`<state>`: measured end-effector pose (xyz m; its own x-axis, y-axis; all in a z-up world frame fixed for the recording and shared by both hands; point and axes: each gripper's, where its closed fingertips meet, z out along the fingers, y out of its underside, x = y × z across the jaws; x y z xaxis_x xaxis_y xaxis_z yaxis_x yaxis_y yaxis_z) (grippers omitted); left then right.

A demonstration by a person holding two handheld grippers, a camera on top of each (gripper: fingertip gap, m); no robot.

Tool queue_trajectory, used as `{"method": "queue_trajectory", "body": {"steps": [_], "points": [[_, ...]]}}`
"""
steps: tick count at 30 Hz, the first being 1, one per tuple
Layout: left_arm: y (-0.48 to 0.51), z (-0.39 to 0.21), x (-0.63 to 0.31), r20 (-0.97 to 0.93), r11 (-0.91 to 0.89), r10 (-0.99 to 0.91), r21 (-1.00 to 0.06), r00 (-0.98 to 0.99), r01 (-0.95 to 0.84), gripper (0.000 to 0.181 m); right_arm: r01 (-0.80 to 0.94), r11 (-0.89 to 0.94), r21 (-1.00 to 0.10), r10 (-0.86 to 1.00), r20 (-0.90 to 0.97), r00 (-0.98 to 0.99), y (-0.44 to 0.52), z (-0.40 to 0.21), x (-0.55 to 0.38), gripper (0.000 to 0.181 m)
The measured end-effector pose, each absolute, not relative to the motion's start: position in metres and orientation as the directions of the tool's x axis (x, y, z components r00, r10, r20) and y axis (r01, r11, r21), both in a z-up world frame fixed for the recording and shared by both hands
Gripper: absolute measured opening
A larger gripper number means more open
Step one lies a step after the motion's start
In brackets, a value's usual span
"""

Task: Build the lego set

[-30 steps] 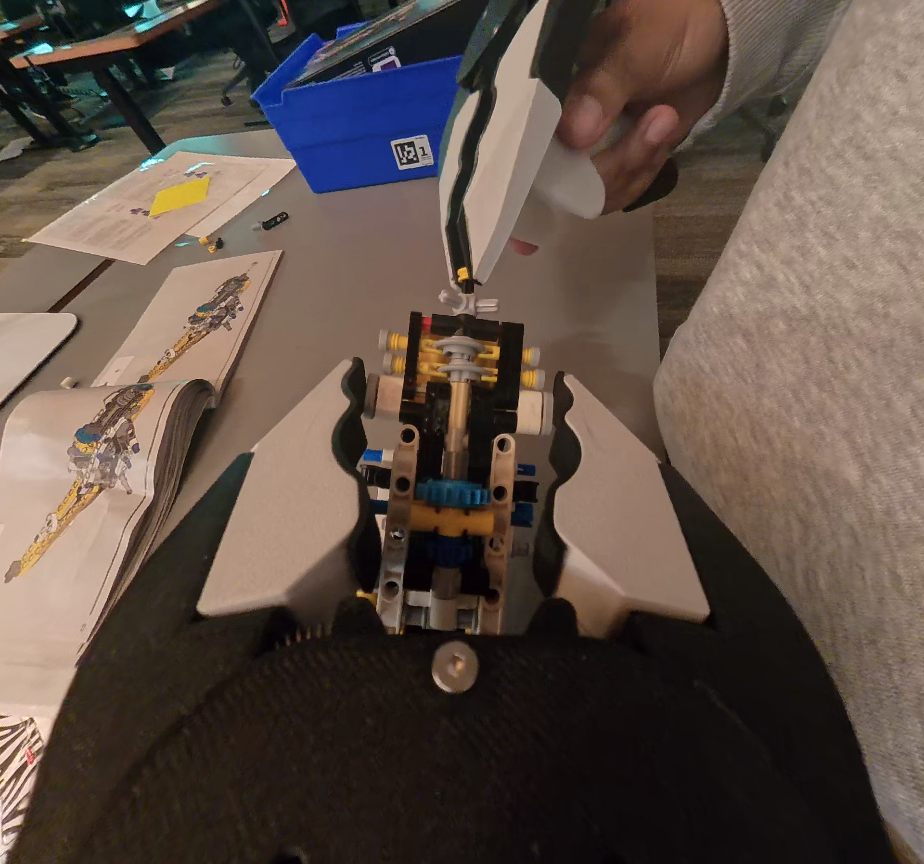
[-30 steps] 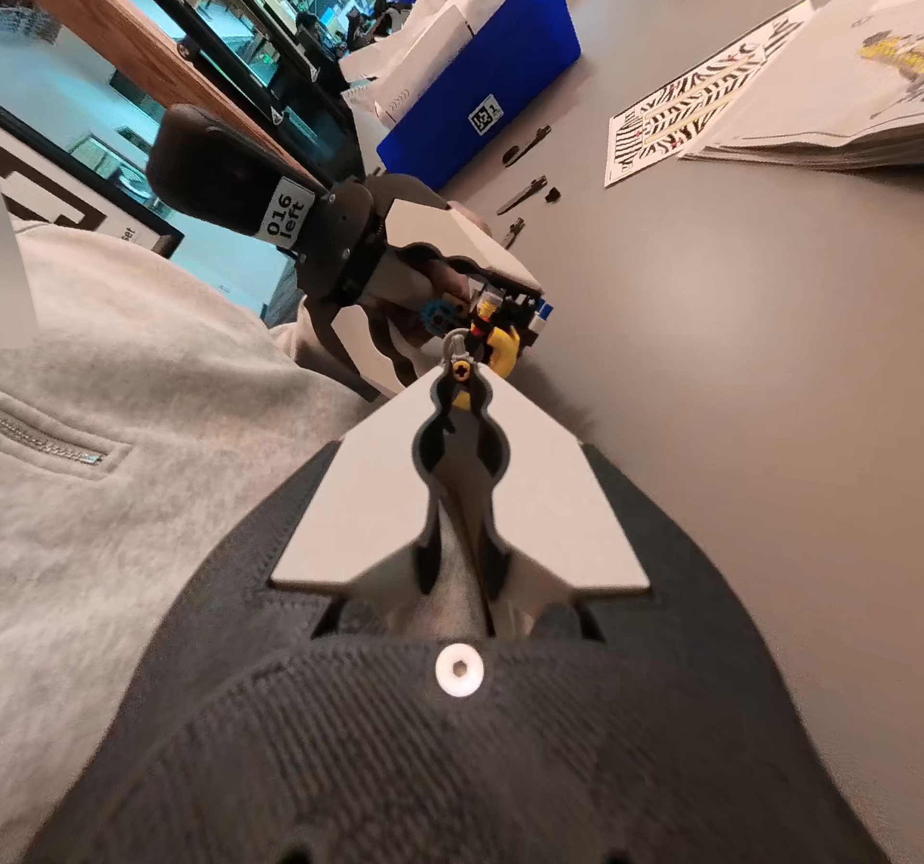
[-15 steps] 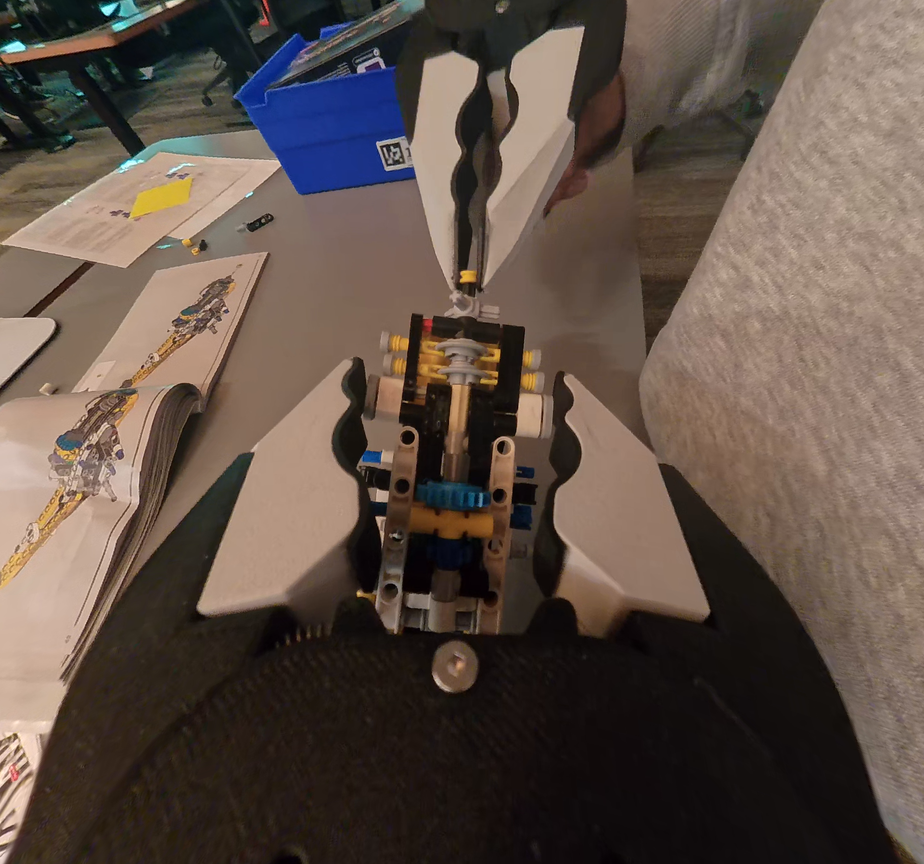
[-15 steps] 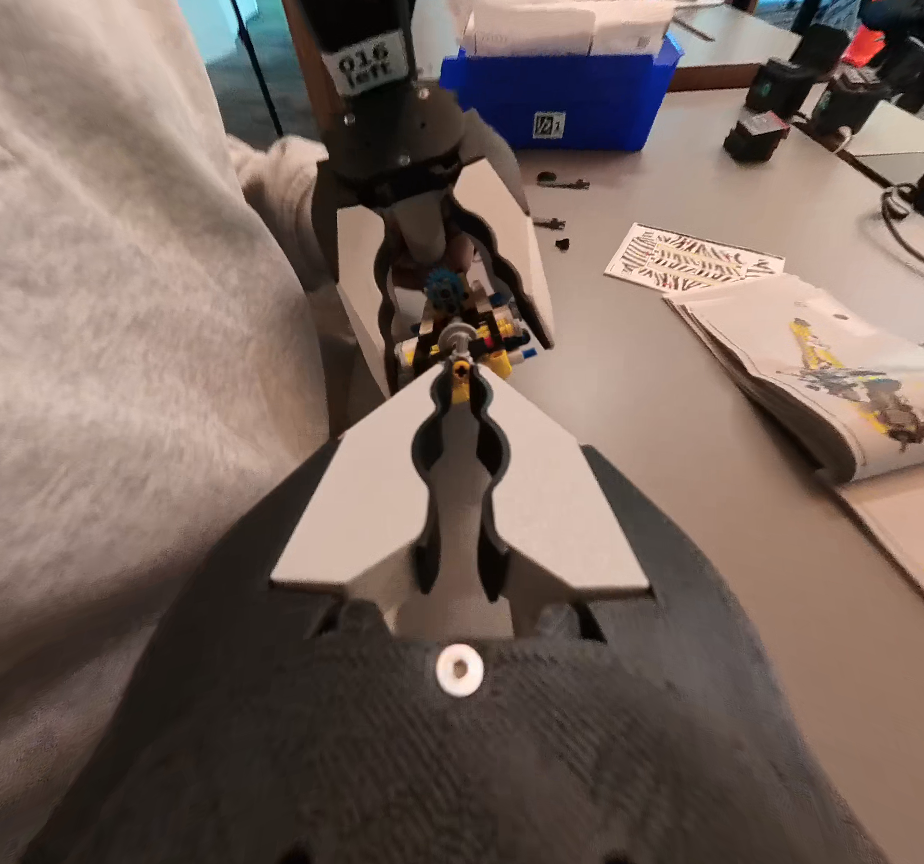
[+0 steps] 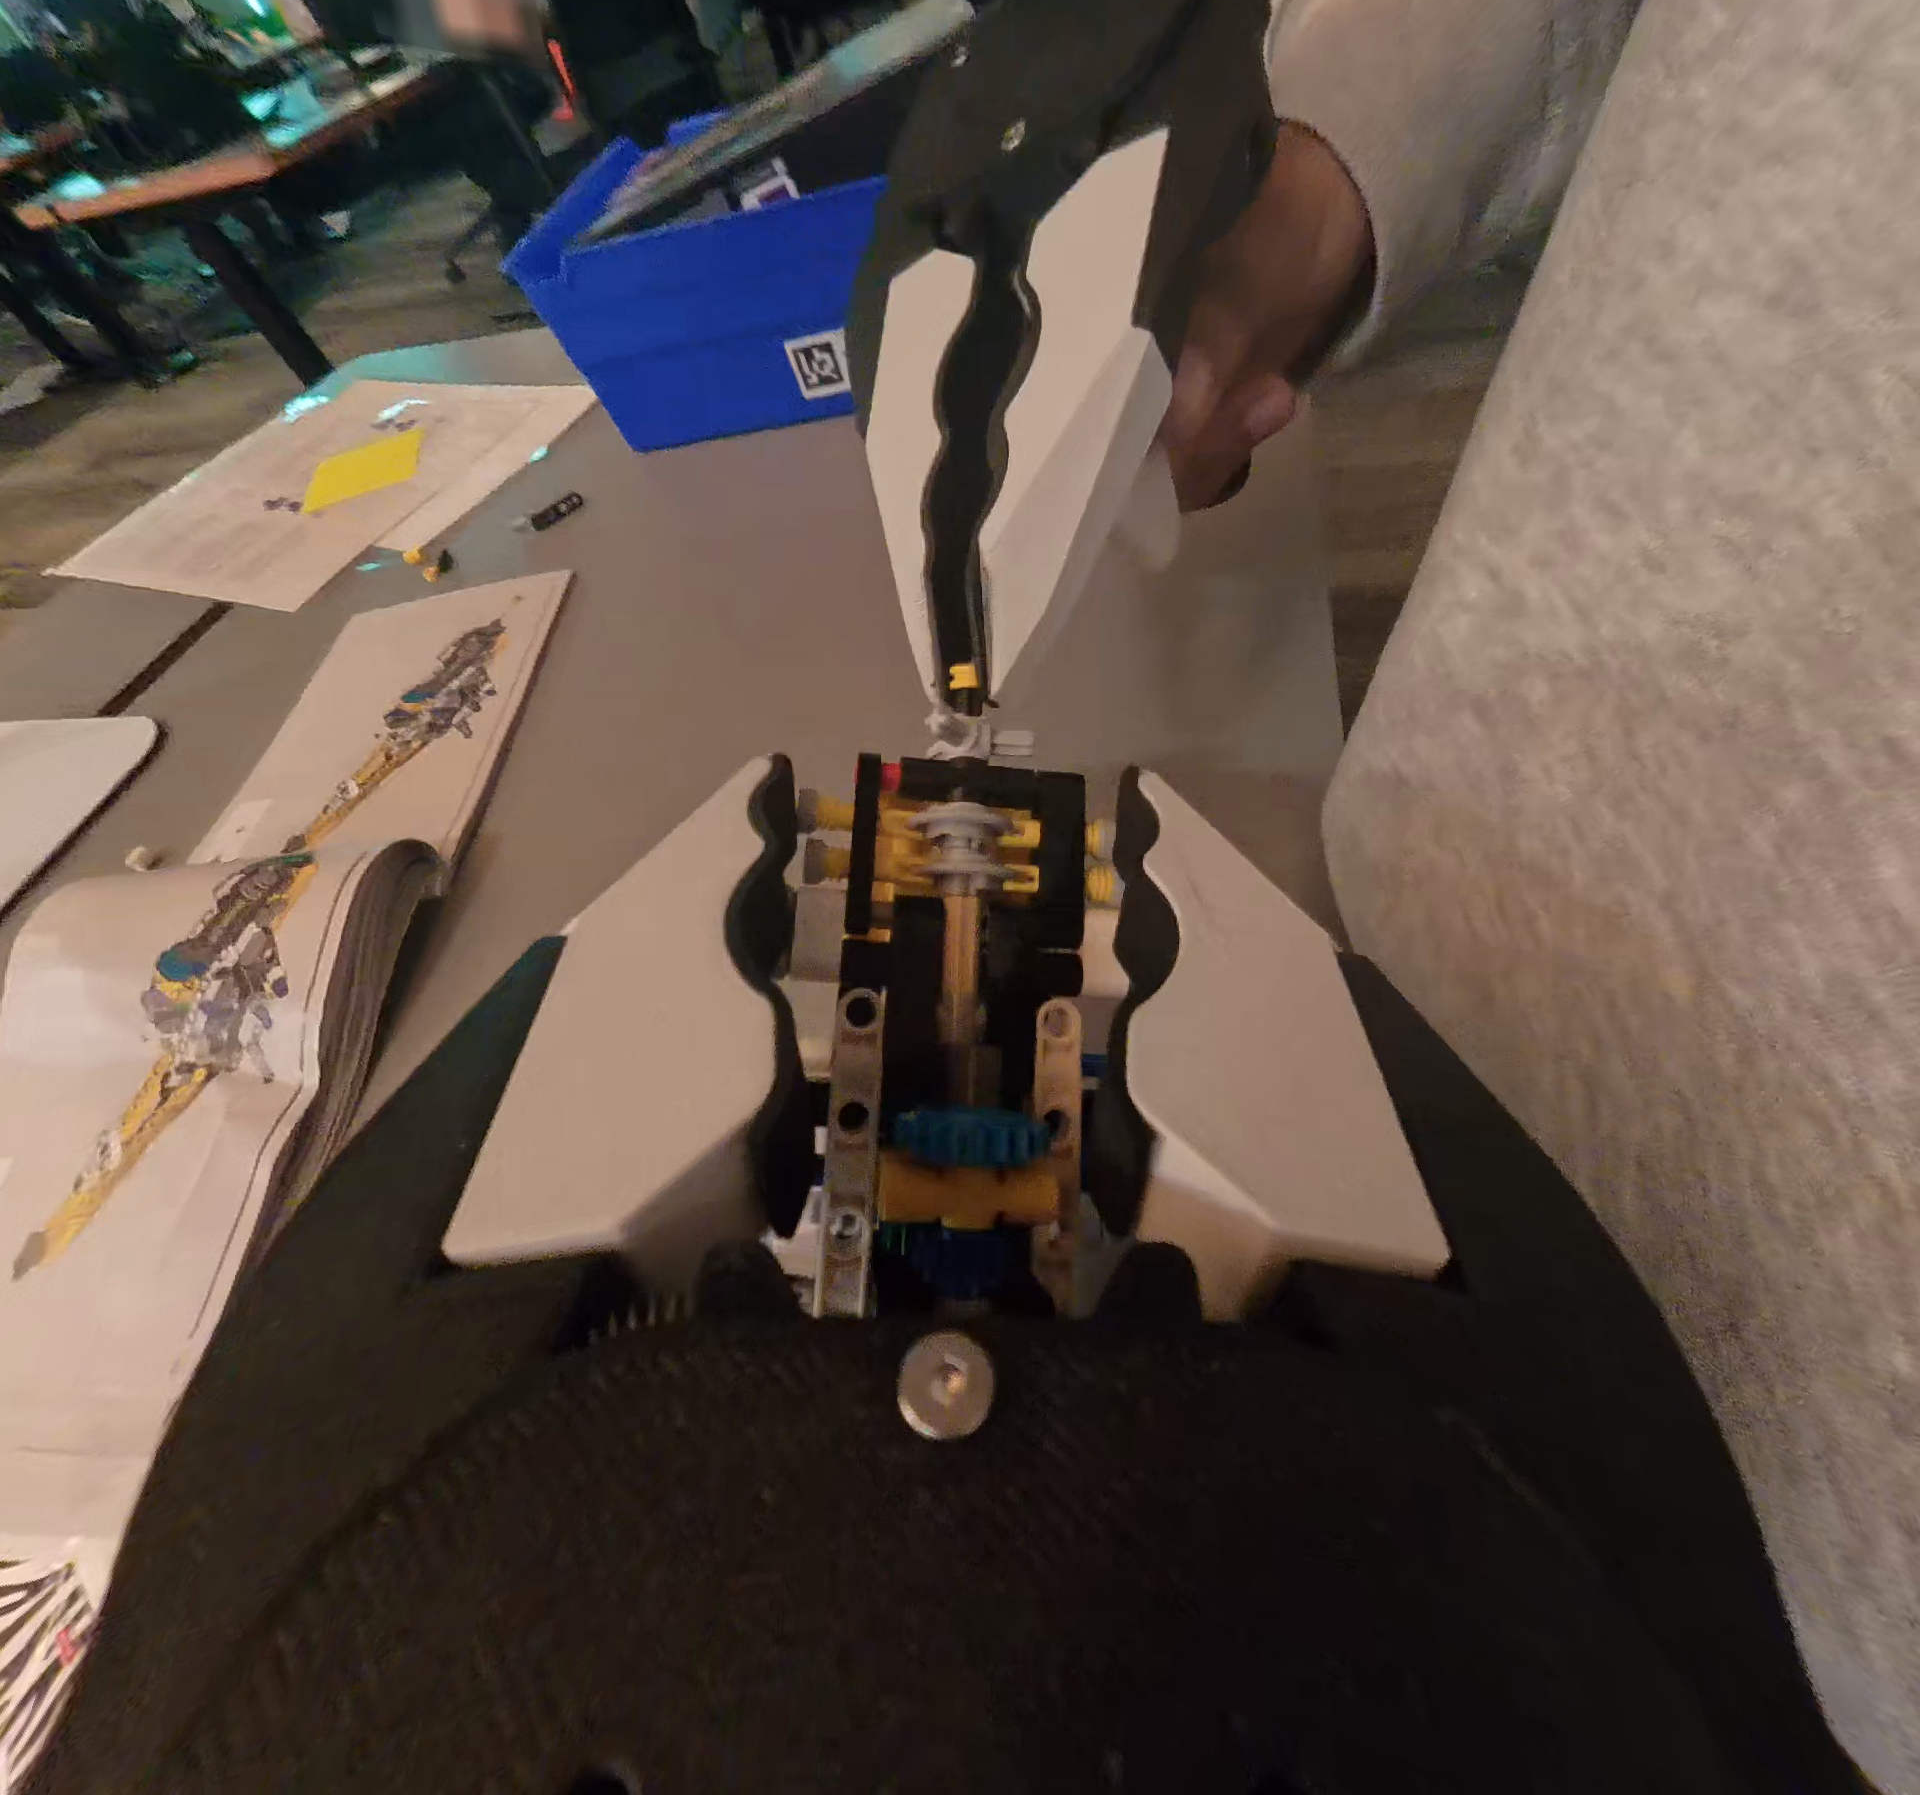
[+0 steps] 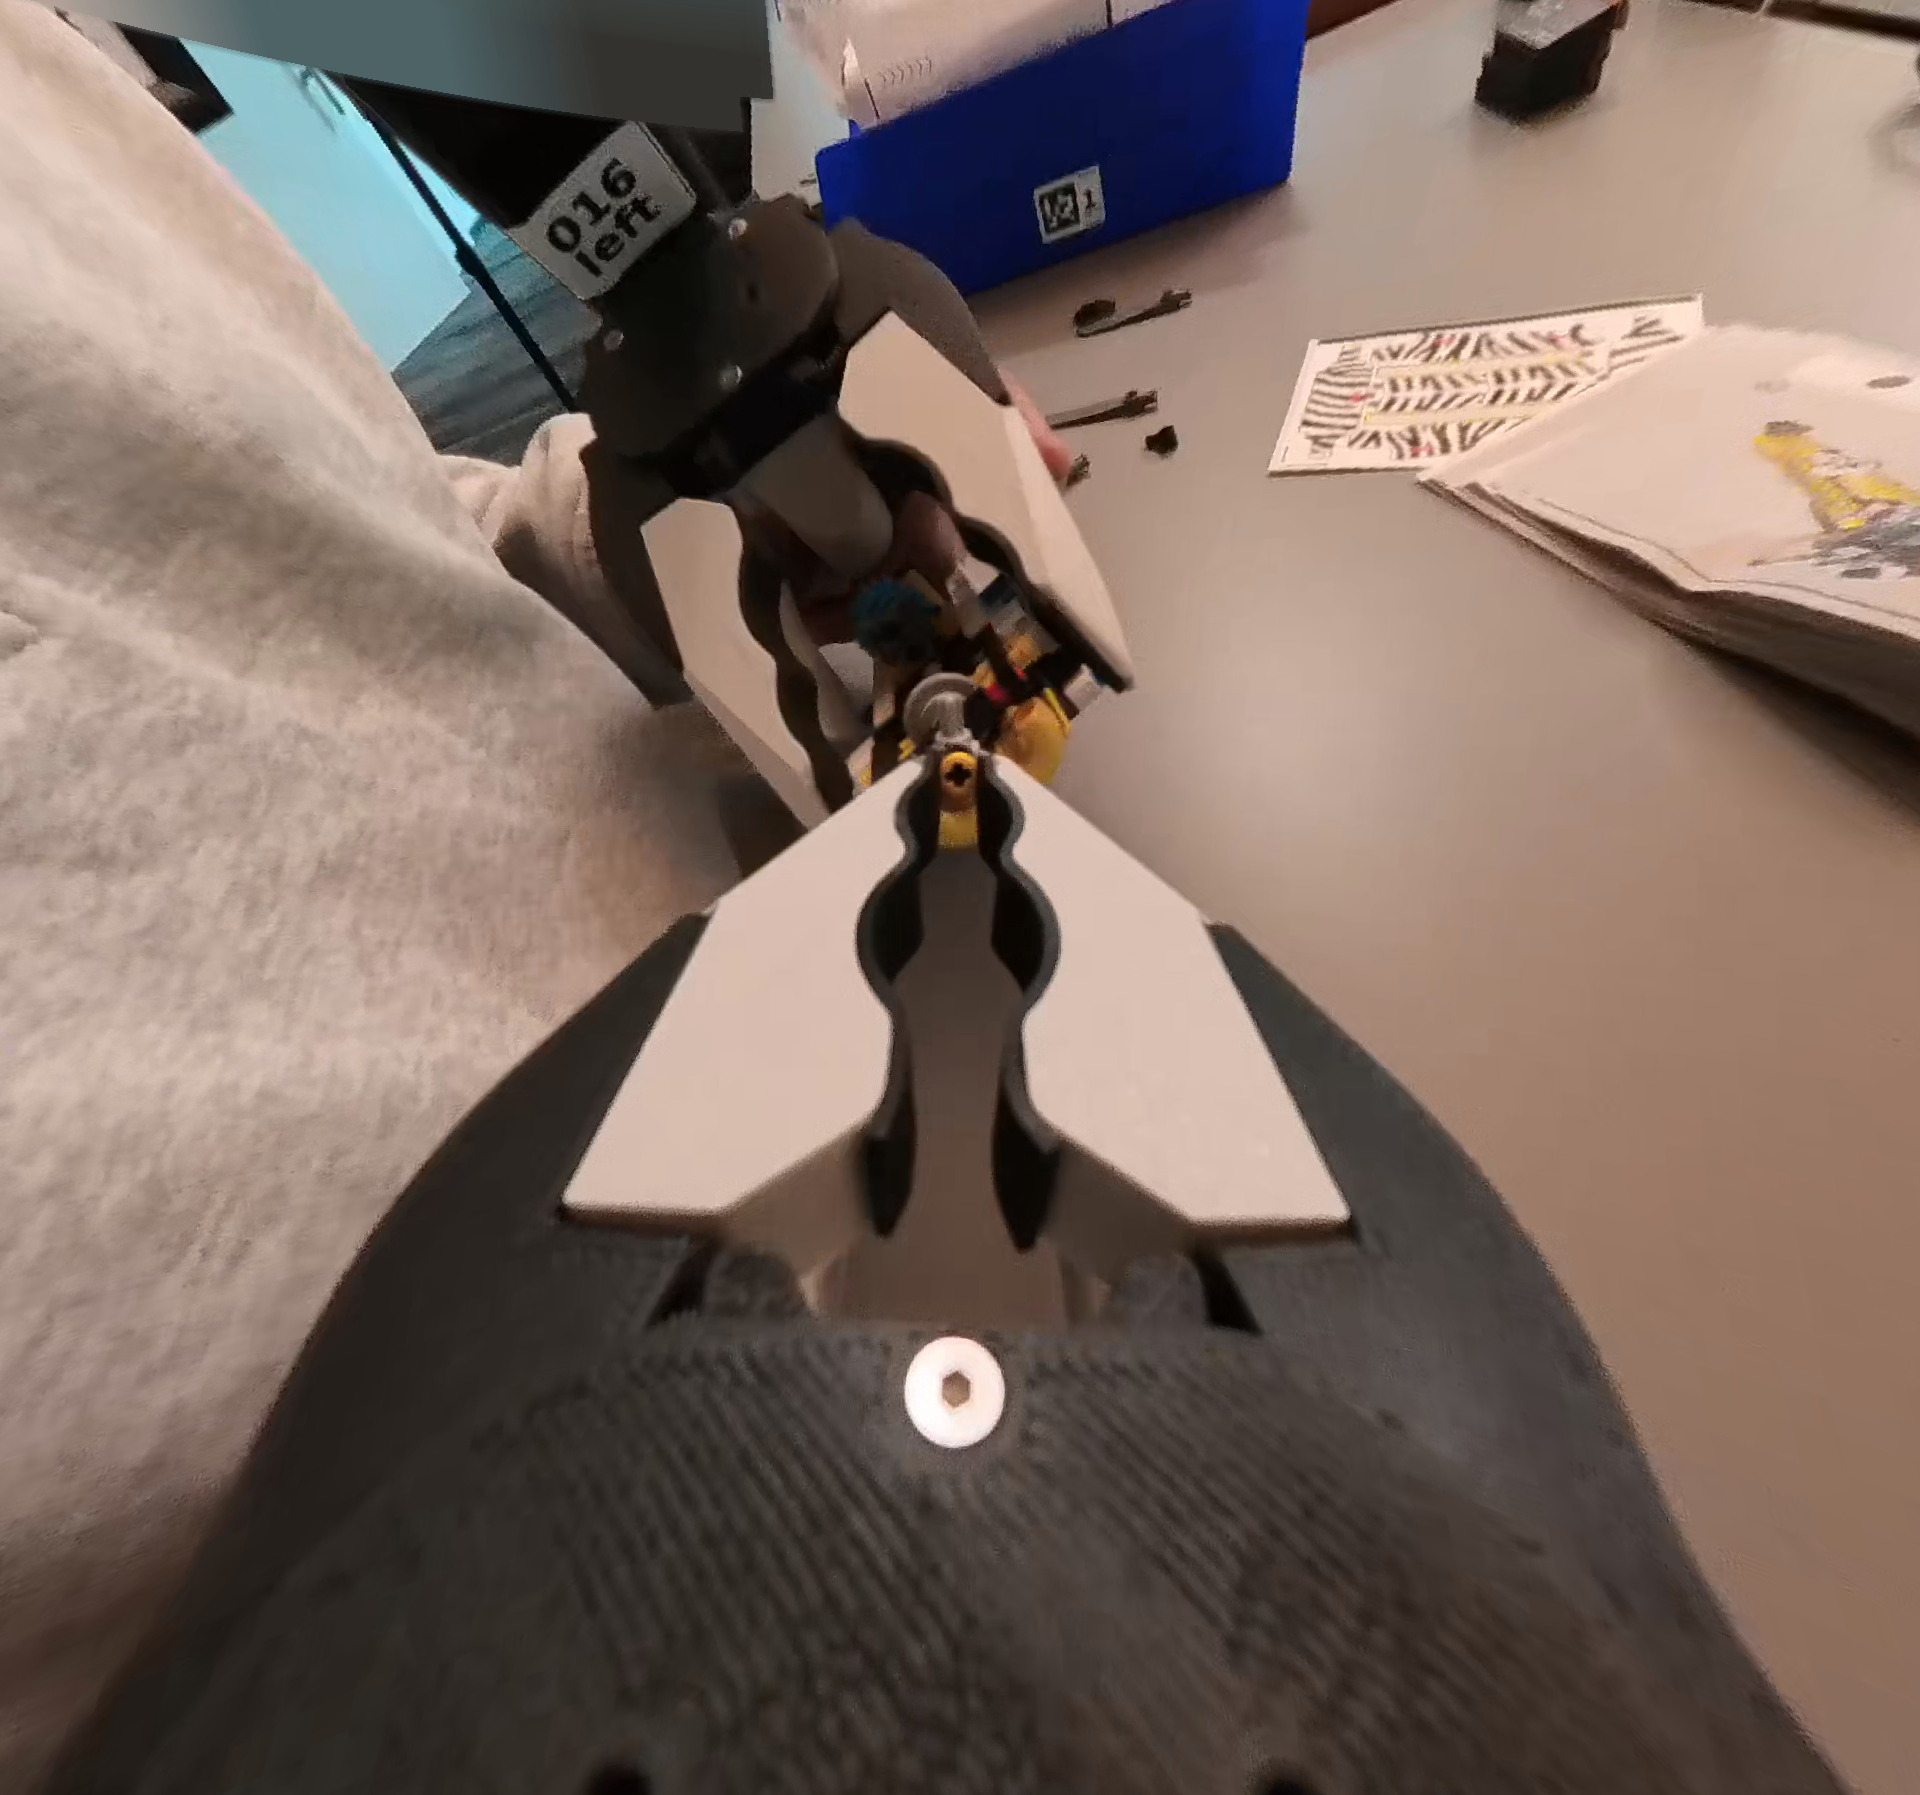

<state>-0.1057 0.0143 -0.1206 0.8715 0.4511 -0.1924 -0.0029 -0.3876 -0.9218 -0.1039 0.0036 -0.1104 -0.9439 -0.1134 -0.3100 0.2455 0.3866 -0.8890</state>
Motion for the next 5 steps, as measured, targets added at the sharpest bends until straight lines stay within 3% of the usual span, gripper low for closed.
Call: {"method": "queue_trajectory", "body": {"steps": [5], "points": [[0.015, -0.13, -0.108, -0.206, -0.447, 0.45, -0.894, 0.869, 0.02, 0.06, 0.262, 0.411, -0.873, -0.081, -0.321, -0.944, 0.006, -0.121, -0.108, 0.005]]}}
